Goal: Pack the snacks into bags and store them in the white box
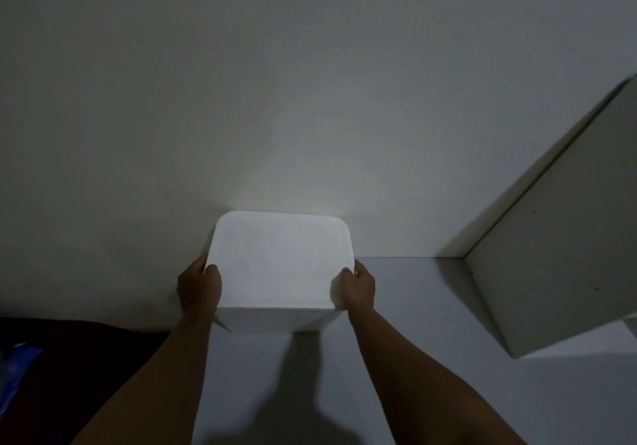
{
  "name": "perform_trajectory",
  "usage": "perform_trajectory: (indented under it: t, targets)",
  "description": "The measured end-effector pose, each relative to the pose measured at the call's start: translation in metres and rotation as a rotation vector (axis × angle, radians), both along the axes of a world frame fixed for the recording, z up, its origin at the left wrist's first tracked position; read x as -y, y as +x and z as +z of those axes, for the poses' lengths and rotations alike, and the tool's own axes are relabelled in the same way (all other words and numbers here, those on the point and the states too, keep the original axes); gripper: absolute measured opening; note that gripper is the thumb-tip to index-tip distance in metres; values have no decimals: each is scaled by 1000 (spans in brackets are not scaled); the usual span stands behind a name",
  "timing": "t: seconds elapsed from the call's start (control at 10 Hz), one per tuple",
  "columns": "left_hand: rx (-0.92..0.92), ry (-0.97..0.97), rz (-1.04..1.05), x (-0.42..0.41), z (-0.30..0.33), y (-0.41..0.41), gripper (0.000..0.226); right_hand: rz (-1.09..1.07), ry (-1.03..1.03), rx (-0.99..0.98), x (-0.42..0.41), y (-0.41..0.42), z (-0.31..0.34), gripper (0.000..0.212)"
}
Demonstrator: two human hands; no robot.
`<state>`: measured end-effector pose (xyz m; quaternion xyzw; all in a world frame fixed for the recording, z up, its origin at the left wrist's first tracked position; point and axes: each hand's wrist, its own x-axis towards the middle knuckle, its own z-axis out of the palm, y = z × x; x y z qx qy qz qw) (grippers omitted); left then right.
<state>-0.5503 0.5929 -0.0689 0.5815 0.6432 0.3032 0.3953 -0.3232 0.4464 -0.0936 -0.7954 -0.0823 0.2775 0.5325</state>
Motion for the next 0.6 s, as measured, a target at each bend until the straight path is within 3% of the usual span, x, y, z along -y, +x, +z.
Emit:
perform_trajectory:
  t: [0.4,0.5,0.6]
  targets:
    - [-97,70,-63,-12,-33,-17,34,11,-45,74,-3,-10,-8,37]
    - [-181,62,-111,-14,-30,-18,37,117,-173,130,-10,1,3,41]
    - [-231,41,-166,-17,-17,-16,47,150,-359,151,-16,8,36,69]
